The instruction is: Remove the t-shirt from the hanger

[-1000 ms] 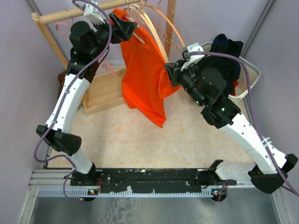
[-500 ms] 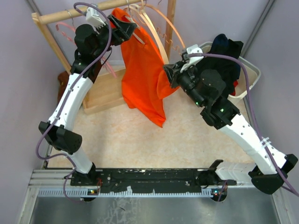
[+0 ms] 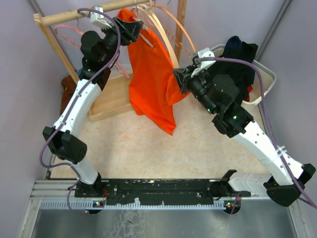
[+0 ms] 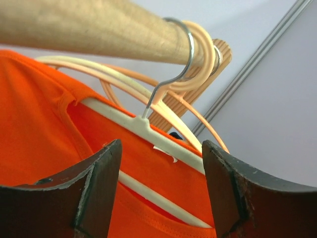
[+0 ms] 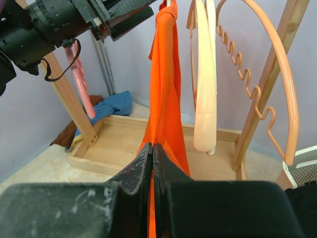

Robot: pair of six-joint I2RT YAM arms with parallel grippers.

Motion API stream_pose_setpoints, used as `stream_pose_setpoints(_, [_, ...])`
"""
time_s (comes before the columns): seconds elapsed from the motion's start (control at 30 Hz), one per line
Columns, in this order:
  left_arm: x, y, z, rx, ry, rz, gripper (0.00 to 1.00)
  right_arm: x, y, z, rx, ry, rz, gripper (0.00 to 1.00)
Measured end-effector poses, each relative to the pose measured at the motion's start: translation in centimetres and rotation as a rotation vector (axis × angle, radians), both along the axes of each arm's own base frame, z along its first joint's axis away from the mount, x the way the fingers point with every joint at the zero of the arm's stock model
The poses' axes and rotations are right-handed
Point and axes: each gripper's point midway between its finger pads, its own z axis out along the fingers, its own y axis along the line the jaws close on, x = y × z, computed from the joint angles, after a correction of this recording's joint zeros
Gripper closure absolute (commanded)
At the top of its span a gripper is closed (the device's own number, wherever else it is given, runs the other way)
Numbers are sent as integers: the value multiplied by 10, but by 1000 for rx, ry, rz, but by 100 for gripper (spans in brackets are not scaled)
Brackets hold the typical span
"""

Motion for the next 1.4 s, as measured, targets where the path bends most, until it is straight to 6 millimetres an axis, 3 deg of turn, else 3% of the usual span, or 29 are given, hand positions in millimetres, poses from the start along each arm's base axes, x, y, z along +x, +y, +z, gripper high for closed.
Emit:
stream_pose_setpoints(0.17, [-2, 2, 15, 13, -81, 16, 37, 0, 1, 1, 1, -2, 5, 100])
stream_pose_setpoints(0.57, [2, 6, 43, 78, -216, 65, 41, -2, 4, -1, 2, 1, 23, 100])
stream_pose_setpoints(0.93, [27, -1, 25, 136, -216, 85, 47, -2, 5, -1, 4, 1, 28, 100])
stream_pose_setpoints(1.23, [35, -4, 24, 150, -240, 92, 68, -4, 7, -1, 12, 5, 40, 100])
stream_pose_setpoints(1.4, [36, -4, 27, 159, -255, 99, 73, -4, 7, 0, 16, 6, 44, 100])
